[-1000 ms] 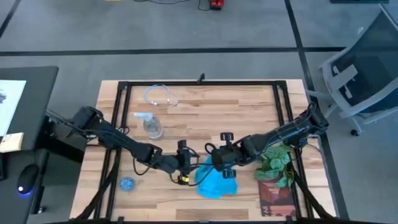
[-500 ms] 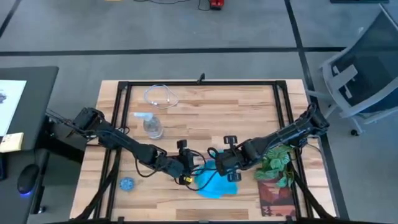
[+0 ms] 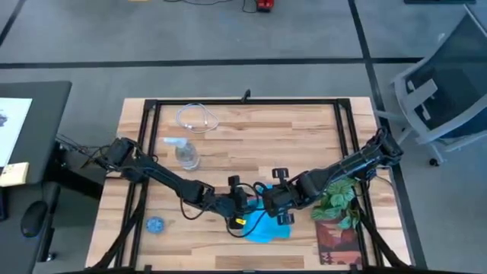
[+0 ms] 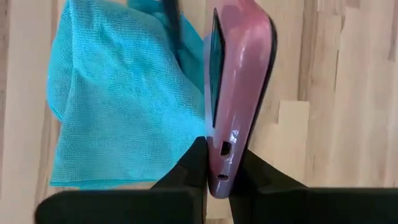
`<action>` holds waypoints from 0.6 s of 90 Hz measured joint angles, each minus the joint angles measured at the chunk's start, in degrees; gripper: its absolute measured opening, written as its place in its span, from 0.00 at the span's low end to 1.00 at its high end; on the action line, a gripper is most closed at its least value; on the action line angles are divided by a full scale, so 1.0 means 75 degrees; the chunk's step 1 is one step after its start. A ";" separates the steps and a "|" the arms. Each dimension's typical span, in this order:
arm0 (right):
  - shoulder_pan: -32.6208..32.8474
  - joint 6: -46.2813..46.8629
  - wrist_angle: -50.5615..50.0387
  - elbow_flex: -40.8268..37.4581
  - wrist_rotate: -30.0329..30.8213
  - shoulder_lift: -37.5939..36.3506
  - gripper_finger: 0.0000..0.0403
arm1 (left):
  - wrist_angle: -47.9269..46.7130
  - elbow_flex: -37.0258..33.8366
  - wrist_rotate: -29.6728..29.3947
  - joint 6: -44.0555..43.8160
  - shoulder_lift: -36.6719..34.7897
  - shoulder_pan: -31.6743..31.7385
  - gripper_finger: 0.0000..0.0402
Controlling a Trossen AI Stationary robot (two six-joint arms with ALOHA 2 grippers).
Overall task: Apply microfiber cloth
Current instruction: Spray the back of the cellphone using the spray bottle
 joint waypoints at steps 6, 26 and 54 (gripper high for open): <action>0.0001 -0.0005 0.0022 0.0000 -0.0019 0.0000 0.08 | 0.0036 0.0022 -0.0079 -0.0052 0.0030 0.0000 0.05; -0.0015 -0.0009 -0.0010 0.0000 0.0100 0.0000 0.16 | 0.0010 -0.0099 -0.0250 -0.0841 0.0011 -0.0006 0.01; 0.0162 -0.0043 -0.0223 -0.0503 0.1000 -0.0387 0.42 | 0.0437 -0.1632 -0.1685 -0.1878 -0.1873 -0.0874 0.01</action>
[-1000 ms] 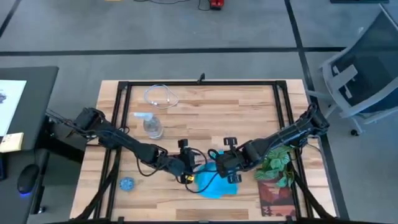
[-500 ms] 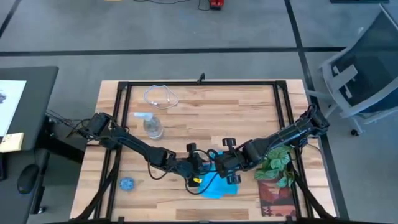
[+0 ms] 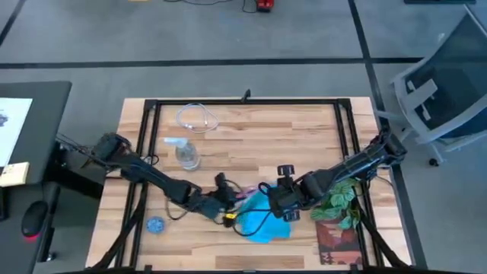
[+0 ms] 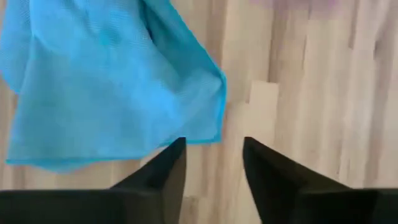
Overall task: Apply microfiber cloth
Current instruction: Spray the back of the cellphone using the spray bottle
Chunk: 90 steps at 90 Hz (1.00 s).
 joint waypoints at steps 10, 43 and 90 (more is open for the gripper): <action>-0.0132 -0.0302 0.1376 -0.0675 0.0286 -0.0120 0.50 | 0.0242 -0.0475 -0.0620 0.0040 -0.1066 -0.0736 0.01; -0.1519 -0.2979 0.9901 -0.1632 0.0086 0.0879 0.66 | -0.1838 -0.0628 0.0599 -0.0283 -0.3494 -0.3299 0.02; -0.3504 -0.2903 1.1152 0.1705 -0.2319 0.3379 0.81 | -0.2503 -0.0625 -0.0152 -0.2759 -0.3409 -0.4979 0.01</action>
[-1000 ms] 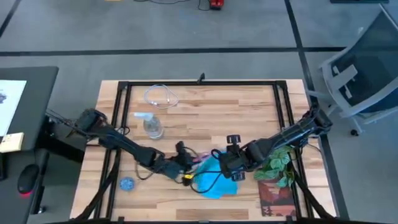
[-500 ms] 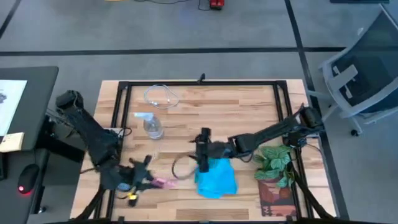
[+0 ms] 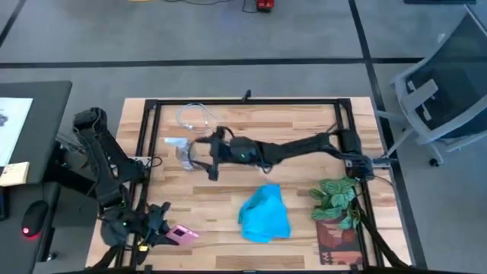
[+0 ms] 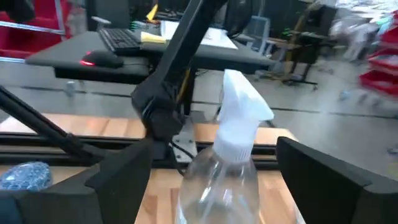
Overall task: Apply microfiber cloth
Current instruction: Spray the back of the cellphone using the spray bottle
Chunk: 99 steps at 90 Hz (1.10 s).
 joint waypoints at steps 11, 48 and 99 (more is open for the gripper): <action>-0.0340 0.0575 -0.0210 0.0794 -0.0859 0.0461 0.79 | 0.0054 0.0000 -0.0054 -0.0300 0.0174 -0.0114 0.01; -0.0660 0.0909 -0.0490 0.2427 -0.1508 0.1779 0.74 | 0.0360 0.0000 -0.0352 -0.0932 0.0814 -0.0147 0.01; -0.0707 0.0706 -0.1512 0.2444 -0.1431 0.1500 0.25 | 0.0517 0.0000 -0.1118 -0.0640 0.0936 -0.0144 0.02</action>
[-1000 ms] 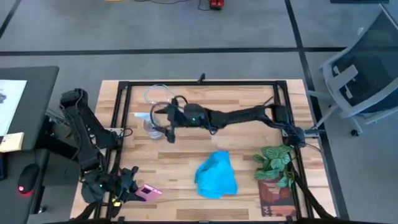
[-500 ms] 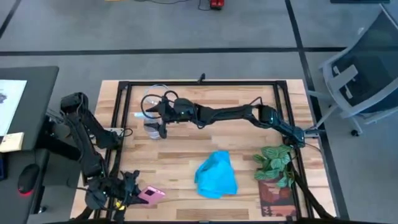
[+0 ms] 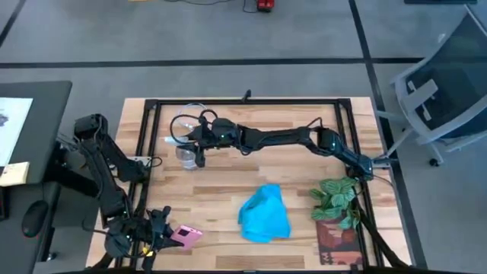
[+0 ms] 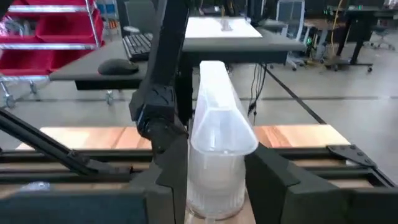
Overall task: Apply microfiber cloth
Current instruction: Spray the back of the cellphone using the spray bottle
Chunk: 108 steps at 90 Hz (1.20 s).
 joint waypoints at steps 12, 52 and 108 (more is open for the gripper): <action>0.0108 -0.0002 -0.1468 -0.0007 0.0463 -0.0568 0.25 | -0.0049 0.0000 -0.0287 0.0237 0.0000 0.0000 0.02; 0.1550 0.0073 -0.5662 -0.1150 0.1702 -0.3157 0.25 | -0.0524 -0.0112 -0.2450 0.0966 0.0055 0.0000 0.02; 0.4064 0.4853 -0.4768 -0.4693 0.6579 -0.5103 0.20 | -0.1262 -0.0175 -0.4953 0.0318 0.1051 0.2477 0.02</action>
